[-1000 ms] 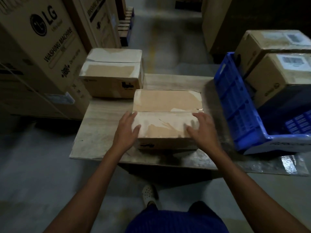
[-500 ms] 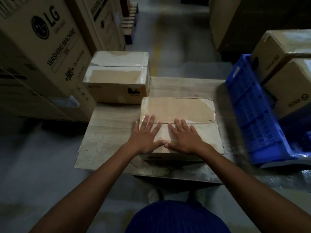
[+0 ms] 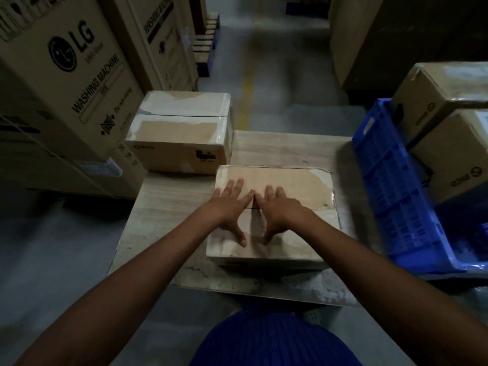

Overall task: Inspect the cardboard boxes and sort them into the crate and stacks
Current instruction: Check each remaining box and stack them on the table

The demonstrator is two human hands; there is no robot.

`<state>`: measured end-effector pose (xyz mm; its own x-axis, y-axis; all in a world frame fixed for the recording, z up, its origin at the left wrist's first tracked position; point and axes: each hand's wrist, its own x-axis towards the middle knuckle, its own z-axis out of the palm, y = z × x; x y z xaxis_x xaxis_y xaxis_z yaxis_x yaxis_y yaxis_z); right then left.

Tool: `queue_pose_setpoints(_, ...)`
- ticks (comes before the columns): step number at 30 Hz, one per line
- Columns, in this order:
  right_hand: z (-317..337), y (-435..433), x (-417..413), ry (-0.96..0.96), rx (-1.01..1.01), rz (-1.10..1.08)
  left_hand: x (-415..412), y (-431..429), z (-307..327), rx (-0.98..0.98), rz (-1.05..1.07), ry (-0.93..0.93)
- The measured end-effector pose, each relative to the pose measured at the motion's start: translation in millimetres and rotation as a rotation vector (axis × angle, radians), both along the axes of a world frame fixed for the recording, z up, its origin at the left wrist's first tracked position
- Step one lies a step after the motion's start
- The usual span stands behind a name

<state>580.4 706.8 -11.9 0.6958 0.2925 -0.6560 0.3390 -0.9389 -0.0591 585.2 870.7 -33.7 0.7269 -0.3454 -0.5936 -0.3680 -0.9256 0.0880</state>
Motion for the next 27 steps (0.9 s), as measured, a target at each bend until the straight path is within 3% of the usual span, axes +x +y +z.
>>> queue_pose_setpoints(6, 8.1, -7.2, 8.9, -0.074, 0.01, 0.039, 4.5, -6.6, 5.2, -0.067, 0.039, -0.02)
queue_pose_setpoints(11, -1.5, -15.4, 23.5, -0.02, 0.021, -0.131, 13.6, -18.6, 6.5, -0.076, 0.112, -0.004)
queue_pose_setpoints(15, -9.3, -15.4, 24.1, -0.003, 0.034, -0.139, 16.4, -27.8, 8.6, -0.027, 0.136, 0.046)
queue_pose_setpoints(20, -2.9, -39.7, 24.6, -0.07, 0.044, -0.155, 25.1, -43.4, 18.3, -0.11, 0.127, 0.018)
queue_pose_setpoints(27, -3.4, -54.0, 21.9, -0.046, 0.038, -0.214, 22.6, -57.7, 9.8, -0.009, 0.104, 0.087)
